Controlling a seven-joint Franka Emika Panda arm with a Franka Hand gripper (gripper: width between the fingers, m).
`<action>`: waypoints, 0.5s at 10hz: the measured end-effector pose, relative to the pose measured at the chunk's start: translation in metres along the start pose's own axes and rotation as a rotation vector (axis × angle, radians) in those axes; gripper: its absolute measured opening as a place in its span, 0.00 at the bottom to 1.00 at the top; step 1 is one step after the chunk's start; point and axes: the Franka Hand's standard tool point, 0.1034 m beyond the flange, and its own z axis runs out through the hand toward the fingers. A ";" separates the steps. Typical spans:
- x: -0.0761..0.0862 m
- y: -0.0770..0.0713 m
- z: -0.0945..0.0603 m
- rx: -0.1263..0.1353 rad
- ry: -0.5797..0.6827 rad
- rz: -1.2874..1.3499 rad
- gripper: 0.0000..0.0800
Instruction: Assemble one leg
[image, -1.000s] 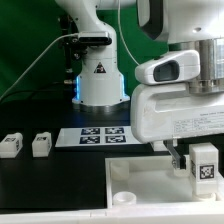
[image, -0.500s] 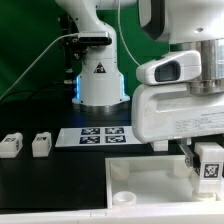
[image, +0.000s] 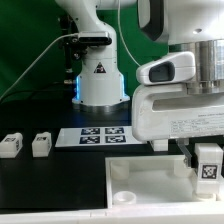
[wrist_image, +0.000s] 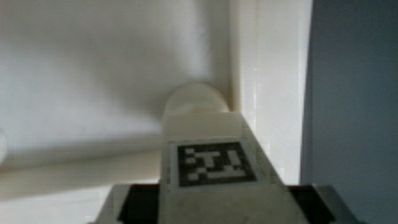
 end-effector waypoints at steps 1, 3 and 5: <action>0.002 0.003 0.001 0.031 -0.008 0.167 0.37; 0.006 0.010 0.001 0.119 -0.022 0.445 0.37; 0.006 0.010 0.001 0.119 -0.022 0.445 0.37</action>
Offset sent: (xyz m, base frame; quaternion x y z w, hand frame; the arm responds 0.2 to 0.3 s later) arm -0.0087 0.0082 -0.0163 -0.0552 0.0314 0.3391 0.9386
